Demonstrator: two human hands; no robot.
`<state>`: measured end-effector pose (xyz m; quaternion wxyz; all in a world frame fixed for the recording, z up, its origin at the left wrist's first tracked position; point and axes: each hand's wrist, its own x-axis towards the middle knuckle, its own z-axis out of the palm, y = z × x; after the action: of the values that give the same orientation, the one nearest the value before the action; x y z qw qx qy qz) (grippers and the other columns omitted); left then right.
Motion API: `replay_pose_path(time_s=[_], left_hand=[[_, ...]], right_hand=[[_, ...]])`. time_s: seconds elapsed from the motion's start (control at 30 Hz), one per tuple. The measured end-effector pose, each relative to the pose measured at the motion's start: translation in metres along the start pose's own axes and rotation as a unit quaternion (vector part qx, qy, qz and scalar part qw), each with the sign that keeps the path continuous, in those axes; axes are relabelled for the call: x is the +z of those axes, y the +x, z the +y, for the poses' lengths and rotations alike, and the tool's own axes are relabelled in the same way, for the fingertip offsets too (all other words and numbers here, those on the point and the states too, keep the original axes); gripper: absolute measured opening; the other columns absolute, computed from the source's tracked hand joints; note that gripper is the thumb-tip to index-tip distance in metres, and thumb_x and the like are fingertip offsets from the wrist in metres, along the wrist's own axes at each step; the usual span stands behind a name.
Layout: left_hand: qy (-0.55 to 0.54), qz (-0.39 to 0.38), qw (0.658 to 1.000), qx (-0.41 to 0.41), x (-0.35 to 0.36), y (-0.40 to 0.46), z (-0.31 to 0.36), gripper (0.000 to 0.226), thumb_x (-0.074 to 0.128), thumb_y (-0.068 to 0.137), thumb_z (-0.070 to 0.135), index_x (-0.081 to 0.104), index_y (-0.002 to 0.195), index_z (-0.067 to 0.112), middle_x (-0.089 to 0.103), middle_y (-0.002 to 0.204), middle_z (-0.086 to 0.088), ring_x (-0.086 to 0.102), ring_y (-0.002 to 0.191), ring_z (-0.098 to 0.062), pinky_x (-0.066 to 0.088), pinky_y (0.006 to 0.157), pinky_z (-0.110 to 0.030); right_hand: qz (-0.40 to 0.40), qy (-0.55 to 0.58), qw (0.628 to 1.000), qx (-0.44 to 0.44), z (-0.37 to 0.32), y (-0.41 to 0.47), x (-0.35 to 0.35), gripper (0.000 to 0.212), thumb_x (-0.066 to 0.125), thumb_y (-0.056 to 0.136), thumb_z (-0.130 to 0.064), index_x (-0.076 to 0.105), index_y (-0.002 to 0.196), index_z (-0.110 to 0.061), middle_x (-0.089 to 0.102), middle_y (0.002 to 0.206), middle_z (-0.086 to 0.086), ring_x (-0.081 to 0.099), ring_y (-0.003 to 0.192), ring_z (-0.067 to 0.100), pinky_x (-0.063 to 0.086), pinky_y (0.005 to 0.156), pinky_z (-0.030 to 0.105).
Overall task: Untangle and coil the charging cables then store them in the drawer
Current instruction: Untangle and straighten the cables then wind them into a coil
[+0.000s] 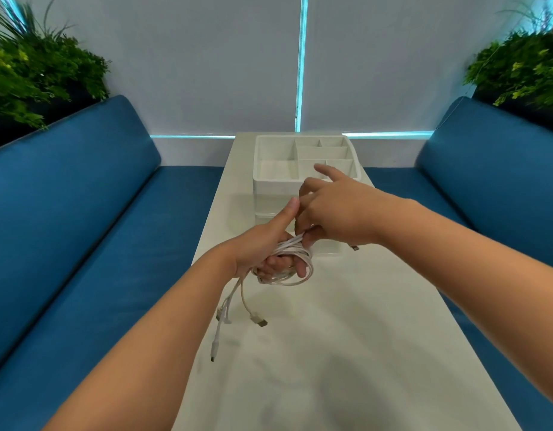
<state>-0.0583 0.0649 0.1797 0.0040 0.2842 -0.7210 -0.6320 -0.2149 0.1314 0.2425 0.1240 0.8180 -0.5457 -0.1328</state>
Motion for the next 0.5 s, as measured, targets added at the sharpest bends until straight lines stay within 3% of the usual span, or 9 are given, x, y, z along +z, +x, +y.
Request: replay_pose_path(time_s=[0.13, 0.2, 0.27, 0.37, 0.43, 0.5], left_hand=[[-0.023, -0.044, 0.998, 0.039, -0.004, -0.005, 0.000, 0.079, 0.040, 0.085, 0.076, 0.068, 0.074, 0.004, 0.022, 0.046, 0.002, 0.017, 0.039, -0.010, 0.022, 0.044, -0.023], [-0.028, -0.054, 0.995, 0.081, -0.004, -0.008, -0.002, 0.050, 0.066, 0.079, 0.058, 0.069, 0.069, 0.009, 0.025, 0.047, 0.006, 0.020, 0.039, -0.008, 0.022, 0.041, -0.021], [-0.060, -0.043, 0.992, 0.105, -0.004, -0.010, -0.003, 0.032, 0.069, 0.081, 0.039, 0.069, 0.065, 0.011, 0.030, 0.045, 0.007, 0.022, 0.037, -0.006, 0.024, 0.040, -0.020], [-0.156, -0.033, 0.979, 0.126, -0.004, -0.009, -0.002, 0.038, 0.056, 0.092, 0.037, 0.067, 0.068, 0.009, 0.028, 0.040, 0.008, 0.025, 0.032, -0.003, 0.043, 0.048, -0.021], [-0.210, -0.026, 0.967, 0.144, -0.002, -0.008, -0.002, 0.041, 0.053, 0.093, 0.040, 0.066, 0.070, 0.009, 0.027, 0.041, 0.008, 0.029, 0.034, -0.004, 0.053, 0.061, -0.027], [-0.259, -0.021, 0.955, 0.146, 0.002, -0.007, -0.002, 0.041, 0.050, 0.093, 0.042, 0.063, 0.069, 0.010, 0.026, 0.041, 0.008, 0.028, 0.035, -0.005, 0.054, 0.064, -0.029]], right_hand=[[0.012, -0.007, 1.000, 0.000, 0.005, -0.002, -0.004, 0.028, 0.048, 0.097, -0.040, 0.060, 0.123, -0.042, 0.060, 0.121, -0.016, 0.034, 0.132, 0.014, -0.003, 0.119, 0.047], [-0.001, 0.016, 1.000, 0.007, 0.008, -0.002, -0.004, 0.030, 0.046, 0.099, -0.038, 0.058, 0.126, -0.044, 0.062, 0.116, -0.017, 0.038, 0.130, 0.012, -0.002, 0.119, 0.047], [-0.020, 0.129, 0.991, 0.024, 0.014, -0.005, -0.003, 0.027, 0.047, 0.099, -0.037, 0.061, 0.122, -0.042, 0.065, 0.114, -0.017, 0.048, 0.122, 0.010, 0.008, 0.120, 0.044], [-0.025, 0.435, 0.899, 0.042, 0.018, -0.010, 0.005, 0.023, 0.051, 0.099, -0.029, 0.069, 0.112, -0.022, 0.071, 0.107, -0.005, 0.062, 0.103, 0.012, 0.043, 0.100, 0.026], [-0.002, 0.517, 0.854, 0.057, 0.017, -0.011, 0.014, 0.024, 0.048, 0.100, -0.026, 0.068, 0.112, -0.018, 0.072, 0.107, -0.002, 0.064, 0.103, 0.013, 0.047, 0.093, 0.021], [0.019, 0.565, 0.822, 0.073, 0.014, -0.010, 0.026, 0.026, 0.046, 0.101, -0.027, 0.067, 0.113, -0.018, 0.071, 0.110, 0.000, 0.064, 0.105, 0.014, 0.046, 0.096, 0.024]])
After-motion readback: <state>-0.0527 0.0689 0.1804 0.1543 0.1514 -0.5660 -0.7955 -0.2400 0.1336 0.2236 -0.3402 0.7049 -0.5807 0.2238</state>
